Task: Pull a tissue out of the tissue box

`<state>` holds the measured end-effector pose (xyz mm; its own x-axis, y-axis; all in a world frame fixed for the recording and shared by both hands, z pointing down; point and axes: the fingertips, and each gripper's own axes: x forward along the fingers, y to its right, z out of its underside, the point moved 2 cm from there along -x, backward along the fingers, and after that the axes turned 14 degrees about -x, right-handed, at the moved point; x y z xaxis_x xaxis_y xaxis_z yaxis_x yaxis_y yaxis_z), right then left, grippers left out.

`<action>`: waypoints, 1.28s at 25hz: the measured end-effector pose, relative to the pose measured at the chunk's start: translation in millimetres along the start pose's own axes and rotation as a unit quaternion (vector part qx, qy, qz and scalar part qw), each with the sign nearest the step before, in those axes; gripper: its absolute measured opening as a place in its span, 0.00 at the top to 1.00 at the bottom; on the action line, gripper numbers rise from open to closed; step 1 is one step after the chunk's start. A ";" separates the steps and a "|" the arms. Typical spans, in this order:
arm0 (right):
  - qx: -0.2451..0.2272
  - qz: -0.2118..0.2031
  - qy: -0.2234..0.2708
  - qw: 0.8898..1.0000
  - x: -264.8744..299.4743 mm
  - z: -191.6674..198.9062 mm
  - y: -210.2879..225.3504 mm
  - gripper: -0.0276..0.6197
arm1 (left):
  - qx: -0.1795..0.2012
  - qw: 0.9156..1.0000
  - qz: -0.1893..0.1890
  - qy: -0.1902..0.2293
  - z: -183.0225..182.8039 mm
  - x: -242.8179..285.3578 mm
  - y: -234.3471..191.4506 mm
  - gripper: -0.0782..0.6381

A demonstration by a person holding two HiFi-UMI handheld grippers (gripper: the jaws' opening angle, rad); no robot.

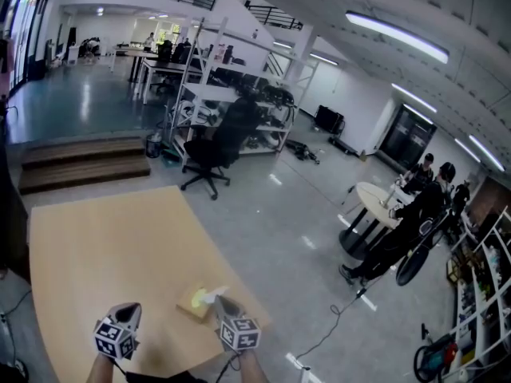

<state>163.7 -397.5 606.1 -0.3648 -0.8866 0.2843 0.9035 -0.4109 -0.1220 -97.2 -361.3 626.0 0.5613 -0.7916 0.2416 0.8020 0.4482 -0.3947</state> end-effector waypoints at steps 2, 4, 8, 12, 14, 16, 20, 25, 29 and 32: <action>-0.002 -0.001 0.002 1.000 -7.4 -2.6 -5.3 0.95 | -0.001 1.000 0.001 0.001 -0.5 -3.3 1.6 0.88; -0.005 -0.001 0.005 1.000 -13.1 -3.8 -10.1 0.95 | -0.001 1.000 0.002 0.001 -0.7 -4.7 2.9 0.88; -0.013 0.005 0.013 1.000 -24.1 -8.2 -18.1 0.95 | 0.003 1.000 0.003 0.004 -0.7 -5.7 3.4 0.88; -0.016 0.007 0.025 1.000 -41.0 -16.7 -24.6 0.95 | 0.003 1.000 0.007 0.002 0.3 -5.8 8.7 0.88; -0.020 0.006 0.031 0.999 -47.3 -20.2 -27.2 0.95 | 0.003 1.000 0.007 0.003 0.4 -5.1 10.2 0.88; -0.021 0.007 0.036 0.999 -50.8 -23.0 -28.2 0.95 | 0.002 1.000 0.006 0.006 -0.6 -3.8 10.0 0.88; -0.021 0.009 0.041 0.999 -58.0 -26.7 -28.0 0.95 | 0.000 1.000 0.004 0.006 -1.5 -2.0 10.6 0.88; -0.019 0.006 0.044 0.999 -68.3 -25.1 -34.7 0.95 | -0.001 1.000 0.001 0.007 -0.9 -5.7 10.6 0.88; -0.021 0.006 0.041 0.999 -69.6 -21.5 -36.3 0.95 | -0.001 1.000 0.001 0.009 -1.0 -4.6 8.7 0.88; -0.019 0.007 0.040 0.999 -68.6 -20.9 -38.3 0.95 | -0.001 1.000 0.002 0.007 -1.1 -6.1 8.6 0.88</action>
<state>149.4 -325.3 571.4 -0.3705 -0.9058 0.2057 0.8998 -0.4050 -0.1625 -94.0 -353.1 620.1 0.5613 -0.7959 0.2269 0.7996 0.4508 -0.3968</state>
